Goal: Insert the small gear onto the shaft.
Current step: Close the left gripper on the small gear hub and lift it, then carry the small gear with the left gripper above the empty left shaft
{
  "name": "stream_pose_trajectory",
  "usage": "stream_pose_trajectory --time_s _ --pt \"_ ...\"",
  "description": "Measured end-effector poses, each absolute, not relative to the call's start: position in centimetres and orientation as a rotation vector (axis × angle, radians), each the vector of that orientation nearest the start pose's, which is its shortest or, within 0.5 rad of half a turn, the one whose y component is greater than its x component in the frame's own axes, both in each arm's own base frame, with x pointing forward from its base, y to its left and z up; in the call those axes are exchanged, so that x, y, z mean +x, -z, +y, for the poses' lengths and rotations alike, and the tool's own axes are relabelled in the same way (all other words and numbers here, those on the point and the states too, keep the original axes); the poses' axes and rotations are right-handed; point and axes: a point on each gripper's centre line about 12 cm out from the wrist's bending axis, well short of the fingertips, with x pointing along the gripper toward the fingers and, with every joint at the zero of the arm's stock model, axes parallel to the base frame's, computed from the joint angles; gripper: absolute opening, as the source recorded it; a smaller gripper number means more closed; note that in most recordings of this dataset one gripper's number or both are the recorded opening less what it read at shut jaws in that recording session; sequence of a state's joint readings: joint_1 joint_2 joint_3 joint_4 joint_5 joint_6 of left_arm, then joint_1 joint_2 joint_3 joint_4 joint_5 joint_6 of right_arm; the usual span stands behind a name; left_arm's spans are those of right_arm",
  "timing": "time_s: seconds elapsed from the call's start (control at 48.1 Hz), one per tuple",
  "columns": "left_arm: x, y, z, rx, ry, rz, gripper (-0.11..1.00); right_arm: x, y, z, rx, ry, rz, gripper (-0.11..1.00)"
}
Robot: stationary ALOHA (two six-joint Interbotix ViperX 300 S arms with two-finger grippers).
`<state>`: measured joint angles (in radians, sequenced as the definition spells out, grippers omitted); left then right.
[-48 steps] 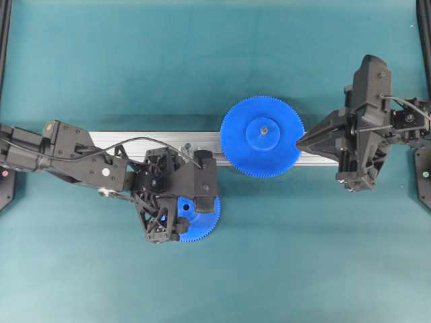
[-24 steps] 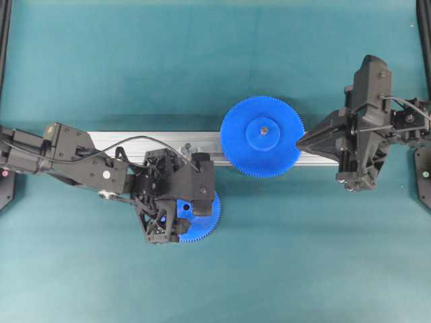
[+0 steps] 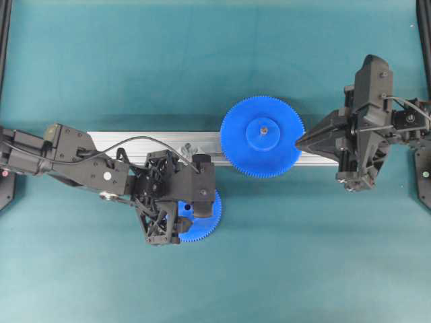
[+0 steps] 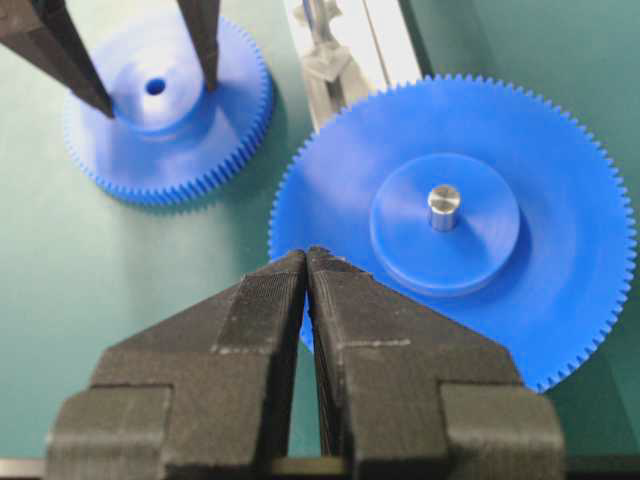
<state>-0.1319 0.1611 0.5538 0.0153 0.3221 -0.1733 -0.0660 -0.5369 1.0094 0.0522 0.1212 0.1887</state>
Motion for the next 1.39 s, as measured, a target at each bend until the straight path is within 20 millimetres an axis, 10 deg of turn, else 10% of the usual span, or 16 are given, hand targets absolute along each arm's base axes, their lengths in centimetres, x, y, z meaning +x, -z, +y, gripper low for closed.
stream_pose_trajectory --time_s 0.416,1.06,1.393 --pt "39.1 -12.9 -4.8 -0.088 0.024 1.015 0.72 26.2 -21.1 -1.7 0.255 0.129 0.580 0.14" --pt "38.2 -20.7 -4.5 -0.082 0.034 0.934 0.72 26.2 -21.2 -1.7 0.254 0.128 0.565 0.14" --pt "37.8 -22.8 -0.4 -0.080 -0.037 0.875 0.72 26.4 -21.5 -1.7 0.255 0.127 0.539 0.14"
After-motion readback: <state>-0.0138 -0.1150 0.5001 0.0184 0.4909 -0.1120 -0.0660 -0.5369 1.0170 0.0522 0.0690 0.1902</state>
